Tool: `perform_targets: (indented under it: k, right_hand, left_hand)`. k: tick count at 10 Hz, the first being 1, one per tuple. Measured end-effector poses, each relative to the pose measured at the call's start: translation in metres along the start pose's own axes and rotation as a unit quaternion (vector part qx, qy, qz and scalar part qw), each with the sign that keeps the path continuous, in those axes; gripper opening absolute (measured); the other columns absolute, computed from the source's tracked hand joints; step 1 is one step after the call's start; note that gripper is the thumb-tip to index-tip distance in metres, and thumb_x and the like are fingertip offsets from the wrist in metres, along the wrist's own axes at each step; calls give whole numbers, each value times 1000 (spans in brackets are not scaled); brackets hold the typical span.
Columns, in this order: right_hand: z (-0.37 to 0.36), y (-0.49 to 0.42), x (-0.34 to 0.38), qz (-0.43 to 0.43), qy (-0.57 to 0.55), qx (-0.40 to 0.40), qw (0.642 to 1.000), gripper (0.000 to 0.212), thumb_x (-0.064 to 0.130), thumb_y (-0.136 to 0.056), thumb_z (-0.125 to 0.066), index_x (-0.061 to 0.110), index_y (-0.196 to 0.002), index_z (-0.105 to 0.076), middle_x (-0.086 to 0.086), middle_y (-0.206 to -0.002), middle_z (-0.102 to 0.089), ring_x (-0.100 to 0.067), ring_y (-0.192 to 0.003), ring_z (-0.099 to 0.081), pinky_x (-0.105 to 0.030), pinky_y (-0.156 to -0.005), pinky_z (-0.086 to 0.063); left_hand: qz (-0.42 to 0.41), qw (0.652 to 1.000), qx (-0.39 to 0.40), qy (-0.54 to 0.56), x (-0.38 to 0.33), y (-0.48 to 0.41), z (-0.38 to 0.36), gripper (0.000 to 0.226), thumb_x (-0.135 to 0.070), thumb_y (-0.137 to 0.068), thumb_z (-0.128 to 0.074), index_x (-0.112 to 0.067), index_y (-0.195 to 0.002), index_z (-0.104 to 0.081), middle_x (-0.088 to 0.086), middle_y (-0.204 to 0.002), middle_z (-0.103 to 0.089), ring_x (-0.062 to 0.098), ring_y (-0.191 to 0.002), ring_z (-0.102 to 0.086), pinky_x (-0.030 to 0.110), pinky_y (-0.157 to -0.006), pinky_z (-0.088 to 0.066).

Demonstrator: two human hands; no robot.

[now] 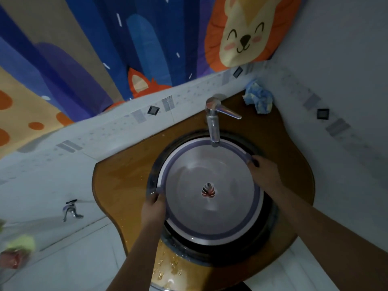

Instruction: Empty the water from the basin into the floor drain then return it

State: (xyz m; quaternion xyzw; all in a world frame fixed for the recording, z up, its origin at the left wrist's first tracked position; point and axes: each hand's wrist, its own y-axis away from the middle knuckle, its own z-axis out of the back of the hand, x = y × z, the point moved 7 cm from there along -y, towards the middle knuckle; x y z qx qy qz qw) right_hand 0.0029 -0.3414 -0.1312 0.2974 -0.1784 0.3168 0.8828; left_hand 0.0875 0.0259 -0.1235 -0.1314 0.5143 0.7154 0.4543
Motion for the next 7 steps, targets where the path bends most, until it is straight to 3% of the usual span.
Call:
perform_targets:
  k: [1, 2, 3, 4, 5, 6, 7]
  right_hand:
    - [-2, -1, -2, 3, 4, 5, 1000, 37, 39, -102, -43, 17, -127, -57, -2, -94, -64, -13, -73, -54, -25, -60, -39]
    - [-3, -3, -4, 2, 16, 14, 1000, 35, 38, -102, -43, 17, -127, -57, 3, -81, -57, -9, -67, -53, -21, -52, -35]
    - [-5, -4, -7, -11, 46, 24, 999, 34, 35, -102, -43, 16, -127, -56, 1, -88, -58, -1, -64, -46, -17, -51, -32]
    - [-8, -3, -10, -23, 59, 41, 997, 35, 36, -102, -42, 16, -128, -55, -5, -103, -64, -4, -65, -46, -19, -54, -35]
    - [-8, -1, -11, -35, 27, 62, 997, 37, 36, -102, -43, 17, -131, -54, -8, -113, -64, -15, -77, -52, -27, -70, -42]
    - [0, 4, -6, -26, 19, 67, 997, 42, 37, -102, -42, 17, -138, -49, -8, -122, -62, -21, -90, -57, -29, -77, -44]
    - [32, 13, 6, -15, -103, 9, 995, 44, 33, -102, -45, 15, -142, -48, -7, -138, -55, -23, -119, -54, -28, -93, -42]
  left_hand:
    - [0, 1000, 4, -5, 5, -3, -4, 38, -37, -100, -45, -10, -80, -64, 11, -61, -55, 24, -57, -51, 30, -56, -36]
    - [-8, 1000, 5, -19, 7, -4, -6, 33, -34, -100, -45, -15, -78, -61, 6, -60, -54, 21, -56, -51, 28, -52, -35]
    - [-35, 998, 15, -42, 4, 0, -10, 27, -30, -101, -43, -17, -84, -60, 4, -64, -56, 18, -57, -52, 26, -50, -35]
    - [-58, 994, 30, -90, 1, 4, -16, 26, -31, -102, -40, -27, -80, -52, 6, -70, -59, 18, -61, -54, 27, -50, -36]
    - [-60, 986, 47, -149, -2, 6, -20, 23, -31, -104, -36, -34, -81, -35, 10, -82, -63, 19, -67, -59, 27, -48, -37]
    - [-64, 983, 51, -164, -3, 8, -21, 12, -32, -104, -34, -28, -93, -35, 13, -85, -64, 20, -65, -59, 28, -47, -36]
    - [-69, 978, 59, -190, -2, 11, -22, 32, -34, -104, -33, -17, -126, -50, 17, -94, -65, 22, -65, -58, 29, -47, -40]
